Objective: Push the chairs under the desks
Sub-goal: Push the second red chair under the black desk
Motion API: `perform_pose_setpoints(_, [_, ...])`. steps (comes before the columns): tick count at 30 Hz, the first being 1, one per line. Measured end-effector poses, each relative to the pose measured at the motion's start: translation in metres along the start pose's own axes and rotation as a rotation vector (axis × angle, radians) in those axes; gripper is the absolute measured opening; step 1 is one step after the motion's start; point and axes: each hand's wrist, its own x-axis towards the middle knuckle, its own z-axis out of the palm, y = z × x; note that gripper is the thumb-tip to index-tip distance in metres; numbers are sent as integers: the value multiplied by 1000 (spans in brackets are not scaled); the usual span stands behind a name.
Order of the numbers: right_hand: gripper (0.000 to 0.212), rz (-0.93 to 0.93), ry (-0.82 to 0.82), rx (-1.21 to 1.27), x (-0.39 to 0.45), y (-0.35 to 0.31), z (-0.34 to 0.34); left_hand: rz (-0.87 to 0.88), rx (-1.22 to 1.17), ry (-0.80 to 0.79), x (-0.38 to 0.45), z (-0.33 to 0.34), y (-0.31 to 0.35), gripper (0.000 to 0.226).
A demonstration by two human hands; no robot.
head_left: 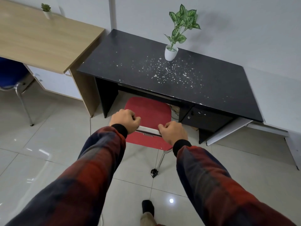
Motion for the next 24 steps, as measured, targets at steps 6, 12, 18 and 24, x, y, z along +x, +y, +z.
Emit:
perform_pose_setpoints(6, [51,-11,-17,37,7,-25,11,-23,60,-6,22,-13,-17,37])
perform_pose_setpoints(12, [52,-64,-70,57,4,-27,17,-96,69,27,15,-11,-26,37])
perform_pose_setpoints(18, [47,-98,-121,45,34,12,-16,-133,61,1,15,7,28,34])
perform_pose_setpoints(24, [43,-88,-79,24,47,23,-19,-121,77,4,28,15,31,34])
